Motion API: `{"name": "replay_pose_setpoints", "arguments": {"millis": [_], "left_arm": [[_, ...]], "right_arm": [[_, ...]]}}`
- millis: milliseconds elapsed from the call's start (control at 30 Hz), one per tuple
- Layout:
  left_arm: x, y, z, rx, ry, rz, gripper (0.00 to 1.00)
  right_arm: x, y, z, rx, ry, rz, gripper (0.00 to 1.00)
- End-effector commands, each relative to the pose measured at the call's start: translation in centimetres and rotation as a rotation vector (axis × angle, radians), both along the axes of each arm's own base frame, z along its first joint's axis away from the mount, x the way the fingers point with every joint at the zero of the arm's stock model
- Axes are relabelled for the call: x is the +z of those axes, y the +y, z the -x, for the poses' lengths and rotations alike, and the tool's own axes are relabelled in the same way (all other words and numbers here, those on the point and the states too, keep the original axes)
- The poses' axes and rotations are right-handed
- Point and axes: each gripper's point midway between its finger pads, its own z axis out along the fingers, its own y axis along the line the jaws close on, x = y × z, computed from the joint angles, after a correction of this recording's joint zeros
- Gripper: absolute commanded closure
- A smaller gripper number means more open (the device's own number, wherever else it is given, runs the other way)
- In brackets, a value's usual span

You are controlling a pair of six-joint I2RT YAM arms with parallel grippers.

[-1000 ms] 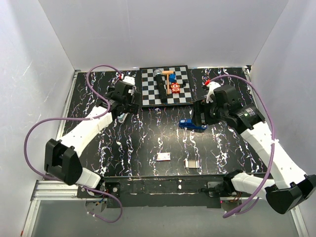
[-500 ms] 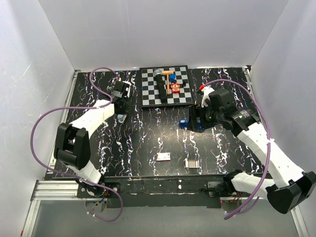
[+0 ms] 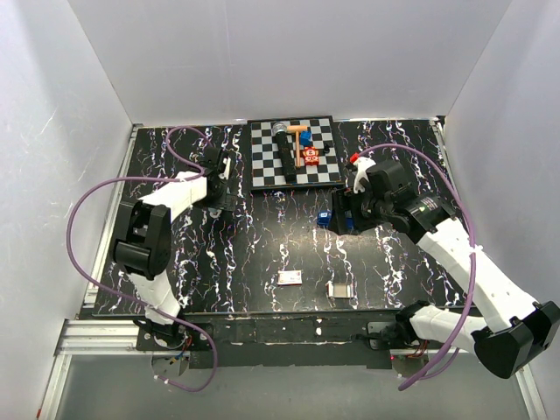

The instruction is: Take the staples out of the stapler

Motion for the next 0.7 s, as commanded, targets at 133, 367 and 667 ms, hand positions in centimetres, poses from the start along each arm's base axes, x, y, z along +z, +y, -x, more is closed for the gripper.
{"name": "replay_pose_setpoints", "arguments": {"millis": [133, 367, 667], "left_arm": [[0.3, -0.9, -1.5, -0.016, -0.018, 0.035, 0.24], [0.1, -1.0, -1.6, -0.019, -0.011, 0.043, 0.34], [0.1, -1.3, -1.4, -0.027, -0.007, 0.059, 0.55]], "right_arm": [[0.6, 0.9, -0.2, 0.022, -0.020, -0.033, 0.13], [0.6, 1.2, 0.0, 0.032, -0.018, -0.034, 0.15], [0.6, 1.4, 0.3, 0.041, -0.011, -0.036, 0.20]]}}
